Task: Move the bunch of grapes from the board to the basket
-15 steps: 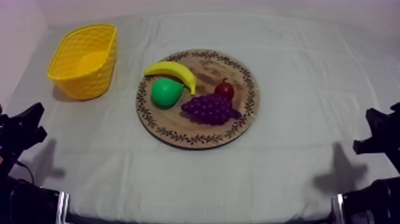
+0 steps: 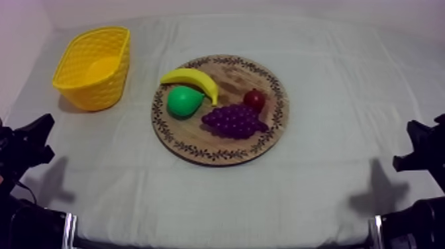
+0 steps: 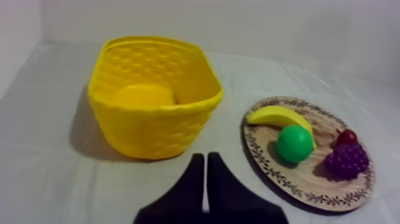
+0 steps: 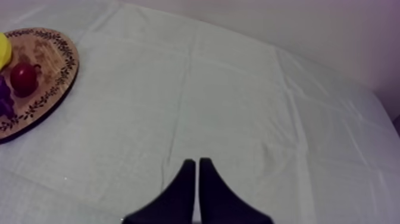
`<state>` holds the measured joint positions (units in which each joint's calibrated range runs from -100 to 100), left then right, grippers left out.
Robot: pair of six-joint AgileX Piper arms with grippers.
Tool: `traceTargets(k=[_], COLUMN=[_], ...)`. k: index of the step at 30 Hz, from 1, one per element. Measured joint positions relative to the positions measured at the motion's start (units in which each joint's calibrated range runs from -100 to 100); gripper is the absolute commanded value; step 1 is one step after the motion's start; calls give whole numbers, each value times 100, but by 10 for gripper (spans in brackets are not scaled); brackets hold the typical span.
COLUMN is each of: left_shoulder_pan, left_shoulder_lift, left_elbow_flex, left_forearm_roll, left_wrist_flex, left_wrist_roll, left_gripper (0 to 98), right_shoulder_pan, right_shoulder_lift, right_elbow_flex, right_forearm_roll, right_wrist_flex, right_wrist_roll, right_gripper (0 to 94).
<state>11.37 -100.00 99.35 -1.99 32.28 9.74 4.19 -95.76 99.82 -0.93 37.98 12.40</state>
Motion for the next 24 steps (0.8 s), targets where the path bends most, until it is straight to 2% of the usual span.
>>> traceTargets(k=[7,10,13,18,20,24], left_shoulder_pan=[431,532,574,593,593,619], left_shoulder_lift=[65,235,521,1363,1742,2591], left_elbow_flex=[-115,-190,-325,-864,-1171,-1988], left_forearm_roll=[16,126,385,939,1057,1161], left_wrist_flex=[250,490,594,927,1181,1785], left_wrist_roll=[0,-159,-464,-1207,-1512,-2027], left_gripper=[0,0,0,0,0,0], right_shoulder_pan=[0,0,0,0,0,0], right_shoulder_lift=[0,0,0,0,0,0], right_elbow_flex=[0,0,0,0,0,0], right_forearm_roll=[0,0,0,0,0,0], right_wrist_flex=[0,0,0,0,0,0], right_wrist_roll=[0,0,0,0,0,3], right_gripper=[3,3,3,3,3,3])
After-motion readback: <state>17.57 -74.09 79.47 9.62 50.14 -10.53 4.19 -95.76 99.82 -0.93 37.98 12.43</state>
